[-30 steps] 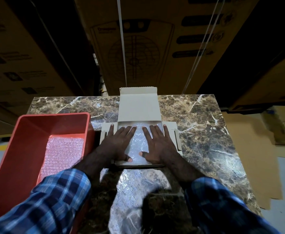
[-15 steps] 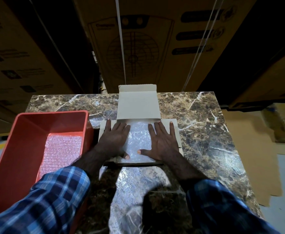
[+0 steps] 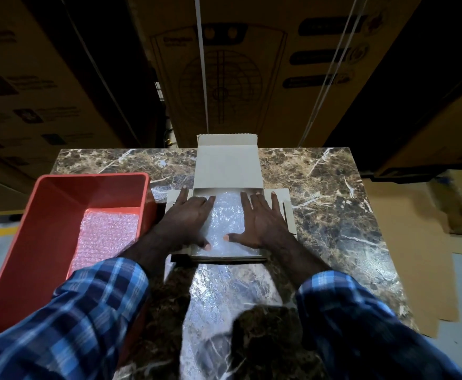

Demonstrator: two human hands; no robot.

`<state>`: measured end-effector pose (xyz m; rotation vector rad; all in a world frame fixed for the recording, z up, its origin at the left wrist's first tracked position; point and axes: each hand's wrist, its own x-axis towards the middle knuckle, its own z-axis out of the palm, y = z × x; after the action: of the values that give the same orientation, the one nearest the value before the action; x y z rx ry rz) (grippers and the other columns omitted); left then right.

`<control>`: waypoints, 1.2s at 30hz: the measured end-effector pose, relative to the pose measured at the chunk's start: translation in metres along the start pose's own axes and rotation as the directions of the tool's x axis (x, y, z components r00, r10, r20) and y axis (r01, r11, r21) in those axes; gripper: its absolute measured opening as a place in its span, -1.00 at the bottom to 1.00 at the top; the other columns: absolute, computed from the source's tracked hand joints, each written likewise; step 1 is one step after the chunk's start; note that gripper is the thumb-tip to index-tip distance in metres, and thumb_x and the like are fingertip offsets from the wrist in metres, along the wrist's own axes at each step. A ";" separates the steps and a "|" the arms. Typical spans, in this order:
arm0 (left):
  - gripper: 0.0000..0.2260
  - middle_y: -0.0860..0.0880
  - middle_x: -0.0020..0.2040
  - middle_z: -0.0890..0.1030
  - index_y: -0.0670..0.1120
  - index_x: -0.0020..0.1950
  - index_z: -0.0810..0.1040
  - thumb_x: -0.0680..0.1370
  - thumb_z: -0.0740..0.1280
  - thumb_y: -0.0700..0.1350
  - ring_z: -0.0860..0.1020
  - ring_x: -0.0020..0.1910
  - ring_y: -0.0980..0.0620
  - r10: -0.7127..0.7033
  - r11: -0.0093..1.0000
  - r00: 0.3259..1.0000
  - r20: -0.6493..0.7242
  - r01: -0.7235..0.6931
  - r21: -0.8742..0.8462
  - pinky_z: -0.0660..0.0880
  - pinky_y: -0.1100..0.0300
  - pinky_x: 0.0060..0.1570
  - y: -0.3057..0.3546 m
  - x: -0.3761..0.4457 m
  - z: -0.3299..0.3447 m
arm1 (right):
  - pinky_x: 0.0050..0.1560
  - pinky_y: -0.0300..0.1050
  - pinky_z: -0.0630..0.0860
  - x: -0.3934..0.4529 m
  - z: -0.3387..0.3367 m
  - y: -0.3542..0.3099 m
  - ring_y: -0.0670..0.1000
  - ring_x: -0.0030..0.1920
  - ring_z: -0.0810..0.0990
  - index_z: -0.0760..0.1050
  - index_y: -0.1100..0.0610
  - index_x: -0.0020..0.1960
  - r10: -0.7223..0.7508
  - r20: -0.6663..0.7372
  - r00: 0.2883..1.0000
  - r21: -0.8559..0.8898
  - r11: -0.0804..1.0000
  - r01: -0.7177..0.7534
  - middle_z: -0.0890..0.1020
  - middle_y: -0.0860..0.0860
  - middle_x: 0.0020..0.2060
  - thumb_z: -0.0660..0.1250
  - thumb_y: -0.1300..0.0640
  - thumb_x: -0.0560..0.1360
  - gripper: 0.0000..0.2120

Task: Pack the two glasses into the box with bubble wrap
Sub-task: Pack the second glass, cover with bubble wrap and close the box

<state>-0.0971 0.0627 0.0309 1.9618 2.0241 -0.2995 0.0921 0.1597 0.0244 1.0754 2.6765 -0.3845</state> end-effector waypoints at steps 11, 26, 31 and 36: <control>-0.61 -0.08 0.13 0.66 -0.12 0.21 0.65 0.49 0.30 0.06 0.56 0.12 -0.05 -0.299 0.887 0.781 -0.548 0.016 -0.462 0.39 0.21 0.13 -0.038 -0.152 0.000 | 0.34 0.05 0.39 -0.064 -0.003 -0.101 0.11 0.31 0.43 0.60 0.17 0.19 -0.187 -0.572 0.799 0.299 0.859 0.415 0.58 0.11 0.23 0.39 0.04 0.51 -0.69; -0.61 -0.13 0.11 0.62 0.00 0.19 0.50 0.46 0.40 0.16 0.61 0.11 -0.17 -0.235 0.913 0.865 0.443 0.353 -0.206 0.54 0.04 0.06 -0.099 -0.232 0.078 | 0.45 0.04 0.21 -0.074 0.026 -0.244 0.08 -0.10 0.61 0.65 0.09 -0.16 -0.585 -0.185 0.790 -0.095 0.811 0.578 0.67 0.03 -0.28 0.37 0.00 0.38 -0.82; -0.80 -0.02 -0.15 0.52 0.03 0.02 0.42 0.51 0.15 0.10 0.57 -0.20 -0.11 -0.276 0.961 0.960 0.048 0.276 0.017 0.48 0.03 -0.31 -0.089 -0.226 0.108 | 0.44 0.00 0.21 -0.074 0.028 -0.245 0.08 -0.19 0.58 0.60 0.11 -0.25 -0.556 -0.240 0.796 -0.075 0.828 0.556 0.62 0.03 -0.36 0.37 0.09 0.35 -0.91; -0.64 -0.08 -0.11 0.56 -0.09 0.00 0.60 0.52 0.08 0.06 0.58 -0.17 -0.13 -0.175 0.984 0.984 -0.042 0.176 0.019 0.55 0.04 -0.39 -0.113 -0.219 0.116 | 0.45 0.01 0.25 -0.071 0.036 -0.241 0.07 -0.02 0.56 0.65 0.17 -0.06 -0.524 -0.380 0.762 0.052 0.811 0.583 0.66 0.05 -0.17 0.31 0.10 0.43 -0.80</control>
<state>-0.1972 -0.1877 -0.0059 1.8191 2.2339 -0.3259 -0.0224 -0.0652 0.0502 0.3605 3.3196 -0.5754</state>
